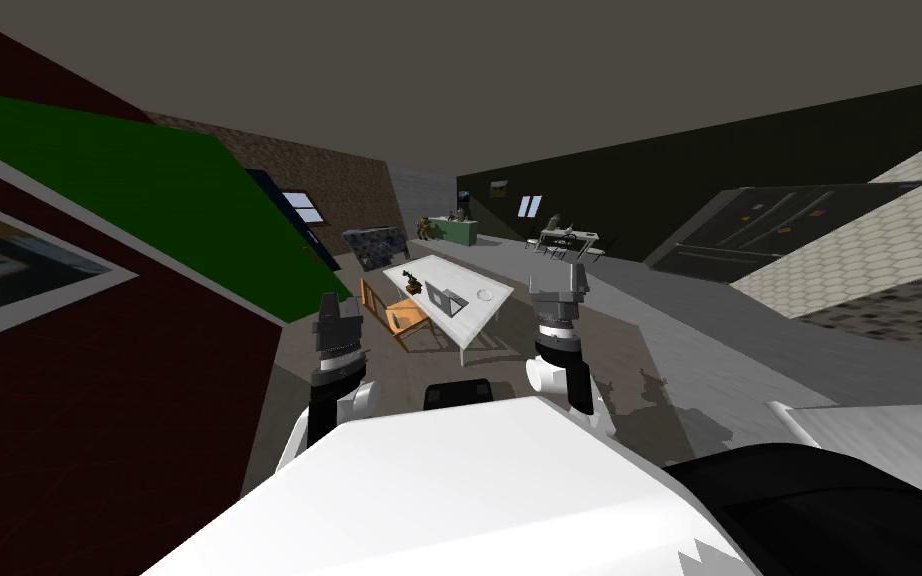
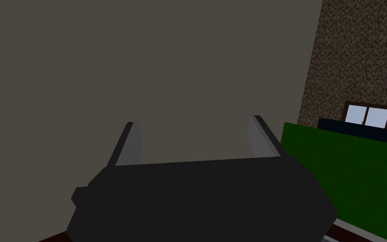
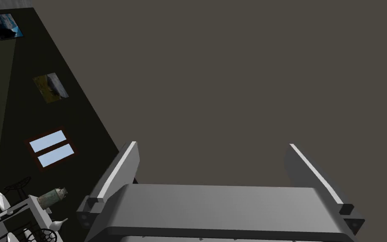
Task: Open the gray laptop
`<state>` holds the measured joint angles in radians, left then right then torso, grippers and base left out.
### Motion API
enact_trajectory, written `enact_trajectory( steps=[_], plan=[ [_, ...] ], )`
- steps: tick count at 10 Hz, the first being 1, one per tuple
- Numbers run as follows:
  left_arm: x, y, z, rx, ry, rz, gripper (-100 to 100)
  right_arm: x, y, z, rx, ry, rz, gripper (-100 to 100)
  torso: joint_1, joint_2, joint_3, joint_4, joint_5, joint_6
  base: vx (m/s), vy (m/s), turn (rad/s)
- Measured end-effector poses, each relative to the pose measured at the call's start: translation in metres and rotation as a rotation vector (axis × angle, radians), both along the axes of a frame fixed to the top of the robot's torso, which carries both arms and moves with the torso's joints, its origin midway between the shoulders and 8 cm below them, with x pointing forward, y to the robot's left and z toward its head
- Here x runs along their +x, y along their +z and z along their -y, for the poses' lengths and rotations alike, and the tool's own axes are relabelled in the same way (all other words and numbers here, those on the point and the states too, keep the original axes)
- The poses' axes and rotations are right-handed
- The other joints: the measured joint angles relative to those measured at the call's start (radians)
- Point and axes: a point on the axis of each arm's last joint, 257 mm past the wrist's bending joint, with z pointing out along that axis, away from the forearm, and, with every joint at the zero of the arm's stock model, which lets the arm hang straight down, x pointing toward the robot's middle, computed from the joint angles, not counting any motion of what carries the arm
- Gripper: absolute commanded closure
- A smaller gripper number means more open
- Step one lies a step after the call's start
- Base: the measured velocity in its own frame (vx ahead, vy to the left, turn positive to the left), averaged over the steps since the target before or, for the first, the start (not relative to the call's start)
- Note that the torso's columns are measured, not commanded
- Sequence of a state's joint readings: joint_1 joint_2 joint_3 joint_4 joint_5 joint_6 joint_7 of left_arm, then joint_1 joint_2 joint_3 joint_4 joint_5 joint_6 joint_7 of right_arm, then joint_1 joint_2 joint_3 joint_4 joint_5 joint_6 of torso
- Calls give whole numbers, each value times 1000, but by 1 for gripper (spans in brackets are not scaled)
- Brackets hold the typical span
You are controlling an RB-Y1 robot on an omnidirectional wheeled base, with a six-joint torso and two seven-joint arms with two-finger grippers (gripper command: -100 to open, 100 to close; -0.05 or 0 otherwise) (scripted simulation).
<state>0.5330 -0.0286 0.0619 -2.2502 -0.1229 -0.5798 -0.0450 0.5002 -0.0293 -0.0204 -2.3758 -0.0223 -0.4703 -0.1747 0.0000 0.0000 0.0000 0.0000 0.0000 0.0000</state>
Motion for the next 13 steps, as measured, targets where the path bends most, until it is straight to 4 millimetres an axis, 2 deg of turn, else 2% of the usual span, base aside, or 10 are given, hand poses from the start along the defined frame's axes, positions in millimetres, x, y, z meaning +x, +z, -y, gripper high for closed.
enact_trajectory(
  steps=[2,9,10,11,13],
  plan=[
    [0,0,0,0,0,0,0,0,0,0,0,0,0,0,0,104,-209,105,0,0,0,0,0],
    [0,0,0,0,0,0,0,0,0,0,0,0,0,0,0,618,-1234,617,0,0,0,0,0],
    [0,0,0,0,0,0,-100,0,0,0,0,0,0,0,0,691,-1382,691,0,0,9,-33,-33],
    [2,-1,2,21,-9,-7,-100,0,0,0,0,0,0,0,-2,725,-1451,724,0,0,11,-56,-47],
    [7,-6,8,75,-27,-31,-100,0,0,0,0,0,0,0,-3,737,-1475,737,-1,0,6,-105,-58]
  ],
)
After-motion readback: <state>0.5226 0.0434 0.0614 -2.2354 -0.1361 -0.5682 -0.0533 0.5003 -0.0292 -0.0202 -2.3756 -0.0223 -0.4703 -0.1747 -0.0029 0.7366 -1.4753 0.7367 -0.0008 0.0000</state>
